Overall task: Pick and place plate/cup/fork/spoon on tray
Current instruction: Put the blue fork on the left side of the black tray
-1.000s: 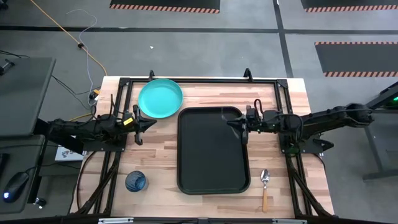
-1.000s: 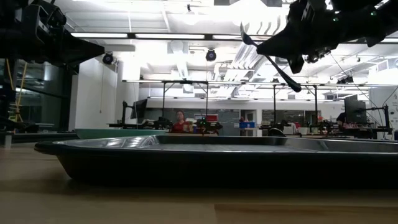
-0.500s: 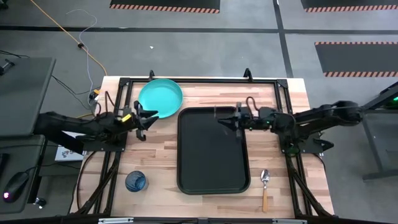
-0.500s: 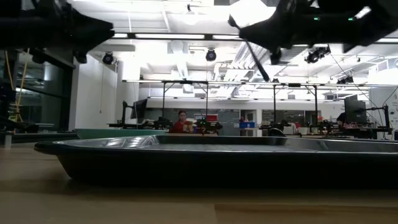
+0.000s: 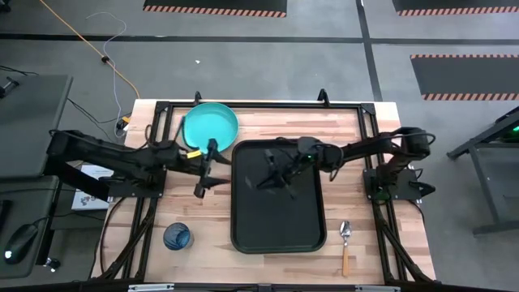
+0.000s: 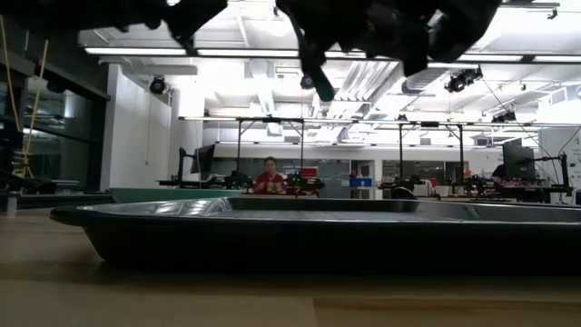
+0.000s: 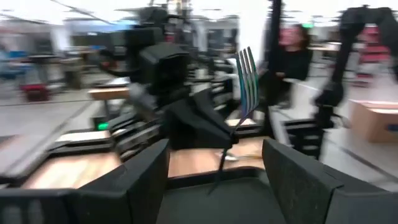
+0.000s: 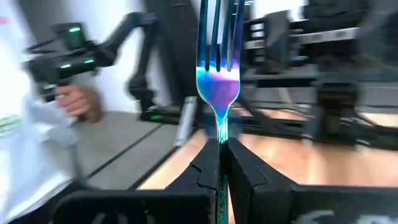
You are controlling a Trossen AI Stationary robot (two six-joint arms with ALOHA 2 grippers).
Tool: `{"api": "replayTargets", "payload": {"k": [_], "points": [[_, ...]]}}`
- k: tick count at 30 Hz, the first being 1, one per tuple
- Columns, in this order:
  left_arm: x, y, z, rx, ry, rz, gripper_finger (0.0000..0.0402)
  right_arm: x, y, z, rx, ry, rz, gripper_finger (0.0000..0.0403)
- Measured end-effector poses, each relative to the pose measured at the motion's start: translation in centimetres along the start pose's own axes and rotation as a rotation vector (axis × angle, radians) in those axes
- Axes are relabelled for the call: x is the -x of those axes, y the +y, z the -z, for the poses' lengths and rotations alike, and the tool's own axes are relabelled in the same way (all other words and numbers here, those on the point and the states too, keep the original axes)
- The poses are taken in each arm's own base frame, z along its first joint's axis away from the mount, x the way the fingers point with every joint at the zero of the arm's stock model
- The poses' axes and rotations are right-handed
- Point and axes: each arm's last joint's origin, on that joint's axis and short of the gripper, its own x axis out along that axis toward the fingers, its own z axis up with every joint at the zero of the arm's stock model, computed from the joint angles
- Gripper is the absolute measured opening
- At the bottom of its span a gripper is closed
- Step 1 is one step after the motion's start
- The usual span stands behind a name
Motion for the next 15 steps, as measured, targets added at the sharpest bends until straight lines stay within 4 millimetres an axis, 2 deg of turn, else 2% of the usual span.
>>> {"api": "replayTargets", "payload": {"k": [7, 11, 15], "points": [[-2.3, -0.1, -0.3, 0.038, 0.031, 0.128, 0.0244, -2.1, -1.1, -0.6, 0.005, 0.0, -0.141, 0.0], [-3.5, -0.1, -0.4, 0.044, 0.043, 0.191, 0.0244, -2.9, -1.7, -0.4, -0.015, 0.025, -0.139, 0.0], [-4.3, -0.4, -0.9, 0.044, 0.033, 0.286, 0.0243, -2.9, -2.1, -0.2, -0.016, 0.044, -0.111, 0.0]]}}
